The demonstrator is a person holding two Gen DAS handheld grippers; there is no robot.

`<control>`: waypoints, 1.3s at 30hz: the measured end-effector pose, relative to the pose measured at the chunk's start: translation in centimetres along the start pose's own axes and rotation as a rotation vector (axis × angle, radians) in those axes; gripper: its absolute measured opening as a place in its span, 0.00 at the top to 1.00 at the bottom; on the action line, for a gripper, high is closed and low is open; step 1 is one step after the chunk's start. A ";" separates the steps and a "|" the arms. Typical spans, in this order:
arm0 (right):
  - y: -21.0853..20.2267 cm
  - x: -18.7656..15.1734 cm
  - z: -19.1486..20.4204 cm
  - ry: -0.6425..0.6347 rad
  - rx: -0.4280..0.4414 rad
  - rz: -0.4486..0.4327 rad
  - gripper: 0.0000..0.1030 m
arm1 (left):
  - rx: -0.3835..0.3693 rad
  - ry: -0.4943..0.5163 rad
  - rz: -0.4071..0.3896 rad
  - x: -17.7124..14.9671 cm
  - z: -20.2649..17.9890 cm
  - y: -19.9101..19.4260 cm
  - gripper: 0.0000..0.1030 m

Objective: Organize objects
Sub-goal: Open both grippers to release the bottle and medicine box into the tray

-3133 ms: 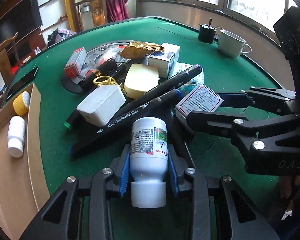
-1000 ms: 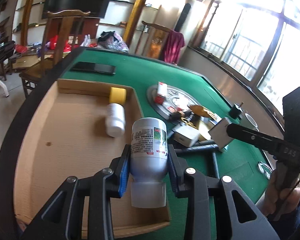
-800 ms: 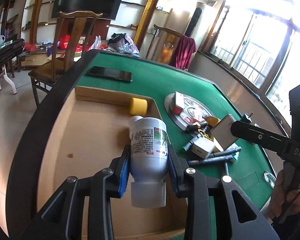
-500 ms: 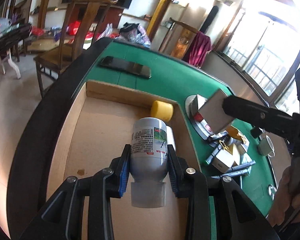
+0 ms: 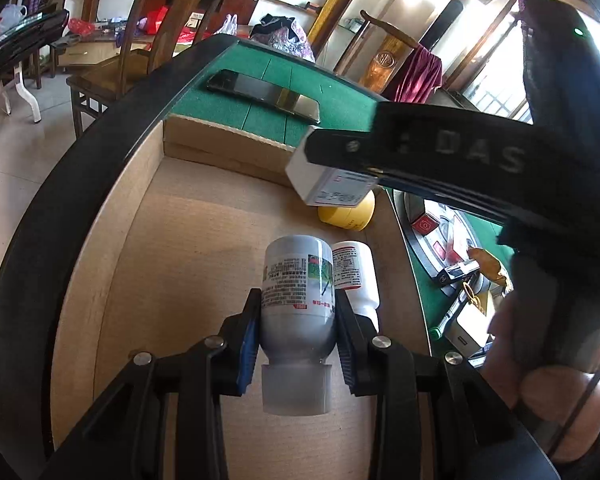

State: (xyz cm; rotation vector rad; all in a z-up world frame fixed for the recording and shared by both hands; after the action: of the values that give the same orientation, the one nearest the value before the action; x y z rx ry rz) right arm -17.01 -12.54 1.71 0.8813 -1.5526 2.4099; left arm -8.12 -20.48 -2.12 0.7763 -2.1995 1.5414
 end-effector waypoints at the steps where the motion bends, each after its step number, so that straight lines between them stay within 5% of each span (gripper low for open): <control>1: 0.3 0.0 0.1 -0.001 -0.006 0.002 0.54 | -0.002 -0.001 0.004 0.0 0.0 0.1 0.67; 39: 1.8 0.0 -0.2 -0.024 -0.035 0.003 0.52 | -0.036 -0.029 0.016 -0.7 -0.2 0.4 0.66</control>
State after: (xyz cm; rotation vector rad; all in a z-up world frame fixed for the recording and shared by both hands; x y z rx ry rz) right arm -17.90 -13.16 0.24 0.9055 -1.6005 2.3755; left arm -7.78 -20.06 -2.76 0.7763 -2.2537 1.5025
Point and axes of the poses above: each gripper's, at about its wrist camera, not at the fingertips, and y roughly the way its jaws point, z to its left, x to its top, the point moved 2 cm from there along y, roughly the way its jaws point, and after that the axes turned 6 degrees about y, right-handed, at the moved point
